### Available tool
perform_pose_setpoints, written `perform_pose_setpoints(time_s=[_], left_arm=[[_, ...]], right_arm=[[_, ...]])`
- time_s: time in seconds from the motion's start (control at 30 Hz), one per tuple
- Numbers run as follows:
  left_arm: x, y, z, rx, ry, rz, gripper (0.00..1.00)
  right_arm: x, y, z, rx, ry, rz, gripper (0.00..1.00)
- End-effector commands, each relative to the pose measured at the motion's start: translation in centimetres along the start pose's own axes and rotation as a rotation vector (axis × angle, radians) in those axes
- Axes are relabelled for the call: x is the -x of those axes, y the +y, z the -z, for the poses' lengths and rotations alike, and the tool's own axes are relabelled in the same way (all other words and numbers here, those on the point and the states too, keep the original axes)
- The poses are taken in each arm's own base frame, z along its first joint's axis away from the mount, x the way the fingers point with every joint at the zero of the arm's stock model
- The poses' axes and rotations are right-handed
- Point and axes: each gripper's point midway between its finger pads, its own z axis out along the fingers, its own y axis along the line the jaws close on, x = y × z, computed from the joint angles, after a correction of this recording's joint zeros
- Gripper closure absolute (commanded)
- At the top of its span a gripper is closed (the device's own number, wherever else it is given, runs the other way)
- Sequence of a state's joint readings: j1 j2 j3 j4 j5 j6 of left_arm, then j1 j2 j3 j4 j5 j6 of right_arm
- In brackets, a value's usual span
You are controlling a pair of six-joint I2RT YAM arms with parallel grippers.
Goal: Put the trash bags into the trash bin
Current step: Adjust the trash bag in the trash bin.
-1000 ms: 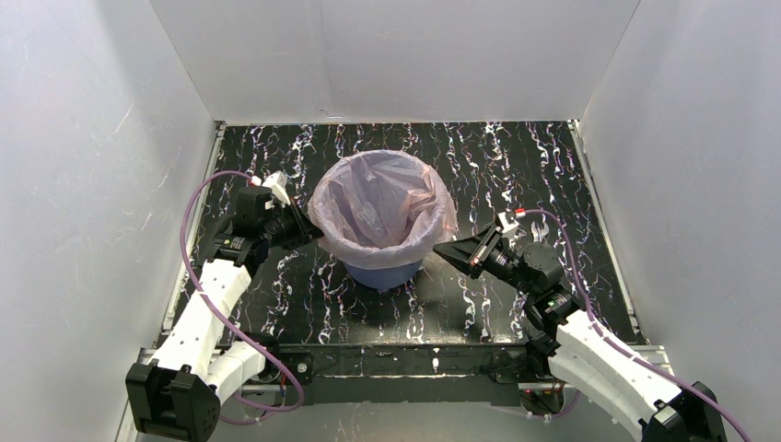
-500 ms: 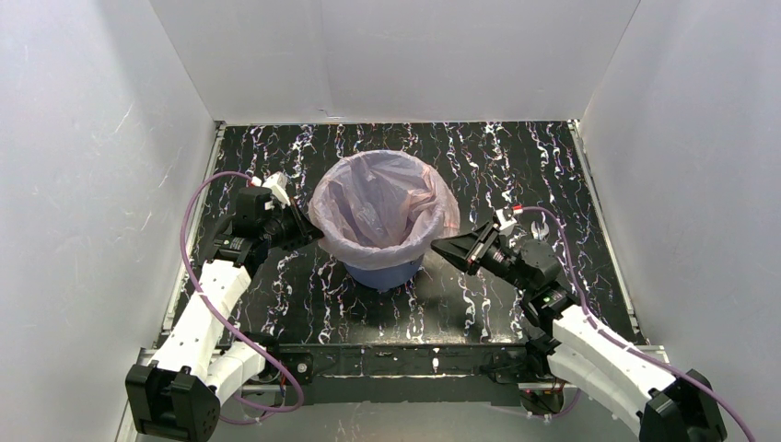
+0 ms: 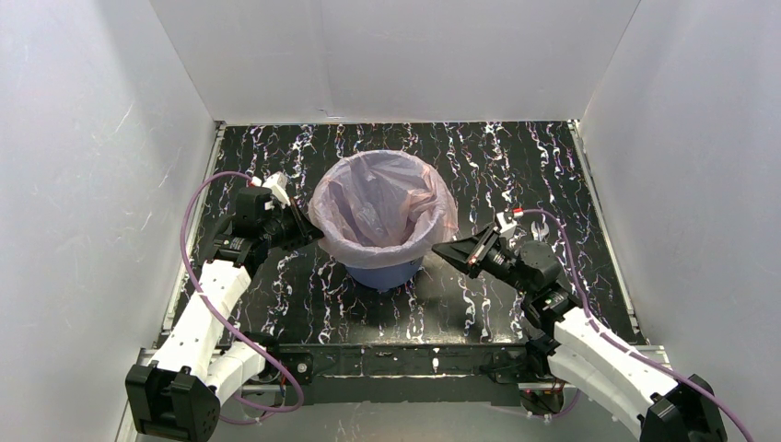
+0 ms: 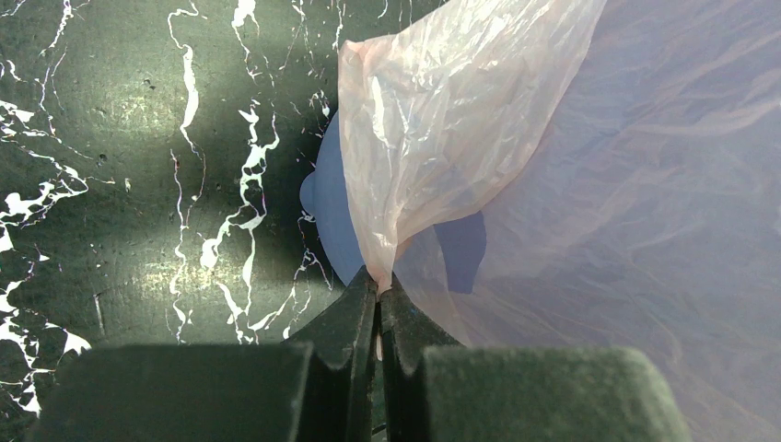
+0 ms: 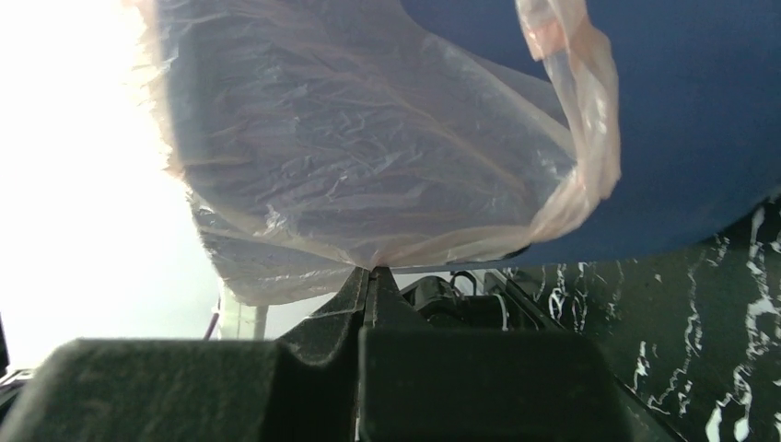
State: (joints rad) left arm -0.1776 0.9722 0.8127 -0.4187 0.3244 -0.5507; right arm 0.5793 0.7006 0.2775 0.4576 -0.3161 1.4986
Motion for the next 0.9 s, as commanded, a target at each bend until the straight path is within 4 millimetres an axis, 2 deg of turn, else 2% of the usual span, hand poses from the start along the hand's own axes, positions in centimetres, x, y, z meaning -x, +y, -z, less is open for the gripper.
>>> perform_pose_setpoints(time_s=[0.0, 0.3, 0.43, 0.53, 0.63, 0.8, 0.87], left_arm=[[0.2, -0.3, 0.4, -0.016, -0.007, -0.006, 1.00], [0.0, -0.1, 0.4, -0.014, -0.004, -0.010, 1.00], [-0.1, 0.1, 0.5, 0.000, -0.005, -0.015, 1.00], [-0.1, 0.1, 0.7, 0.001, -0.007, -0.020, 1.00], [-0.3, 0.2, 0.8, 0.005, -0.007, -0.024, 1.00], [-0.8, 1.1, 0.7, 0.031, -0.007, -0.024, 1.00], [-1.0, 1.2, 0.6, 0.034, -0.001, -0.023, 1.00]], right_arm=[[-0.4, -2.8, 0.1, -0.095, 0.014, 0.007, 0.99], [-0.6, -3.1, -0.9, -0.125, 0.059, 0.050, 0.99], [-0.9, -3.5, -0.7, -0.171, 0.085, 0.080, 0.61], [-0.5, -3.3, -0.1, -0.200, 0.059, 0.137, 0.46], [0.3, -2.5, 0.8, -0.233, 0.012, 0.211, 0.39], [2.2, -0.2, 3.0, -0.294, -0.091, 0.371, 0.40], [3.1, 1.5, 3.7, -0.291, -0.137, 0.443, 0.41]])
